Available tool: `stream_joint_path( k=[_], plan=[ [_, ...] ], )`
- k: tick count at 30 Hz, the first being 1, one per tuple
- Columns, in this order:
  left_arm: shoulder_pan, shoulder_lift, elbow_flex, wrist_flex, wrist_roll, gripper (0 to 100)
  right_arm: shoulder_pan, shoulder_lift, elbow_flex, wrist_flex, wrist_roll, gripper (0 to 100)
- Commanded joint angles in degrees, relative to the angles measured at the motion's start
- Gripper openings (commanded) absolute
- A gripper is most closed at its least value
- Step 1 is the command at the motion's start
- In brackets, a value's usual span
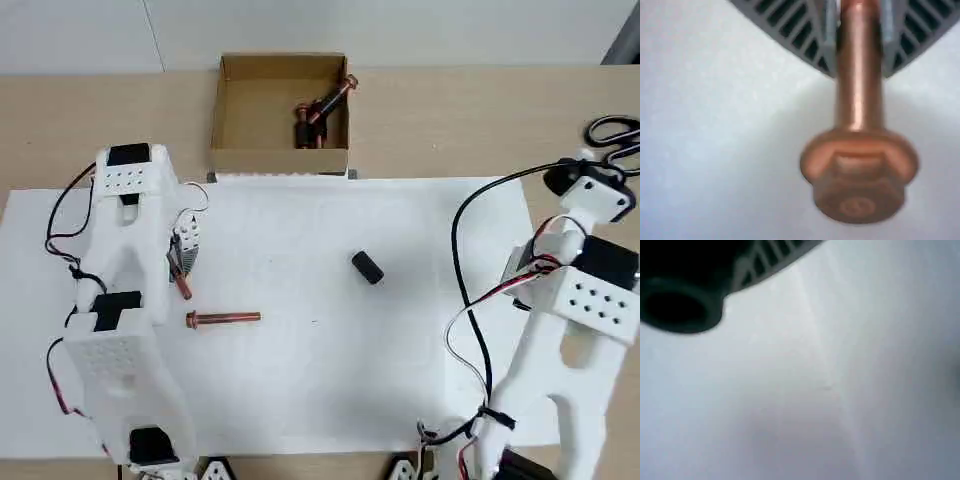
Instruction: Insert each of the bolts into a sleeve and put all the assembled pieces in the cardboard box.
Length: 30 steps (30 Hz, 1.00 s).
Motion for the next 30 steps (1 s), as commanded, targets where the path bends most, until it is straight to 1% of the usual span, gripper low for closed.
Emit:
stream_joint_path(
  k=[1,6,10,11,21,26,30],
  plan=[
    [-0.09,-0.53,-2.15,1.67,-6.86,1,-0.31,-1.45,-0.35,-0.40,-0.18,0.3],
    [-0.35,-0.53,-2.07,1.67,-23.12,1,-0.31,-1.36,-0.35,-0.40,-0.18,0.3],
    [-0.35,-0.53,-2.07,1.67,-39.82,1,-0.31,-1.36,-0.35,-0.40,-0.18,0.3],
    [-0.26,-0.44,-2.07,1.67,-42.73,1,-0.31,-1.36,-0.35,-0.40,-0.18,0.3],
    [-0.09,-0.53,-2.42,1.67,-43.34,1,-0.31,-1.27,-0.35,-0.75,-0.18,0.3],
    [-0.26,-1.58,-2.86,1.67,-43.43,11,-0.40,-1.27,-0.35,-0.84,-0.18,0.3],
    [0.35,-7.65,-4.44,1.67,-44.22,12,-0.40,-1.27,-0.35,-0.92,-0.18,0.3]
  ],
)
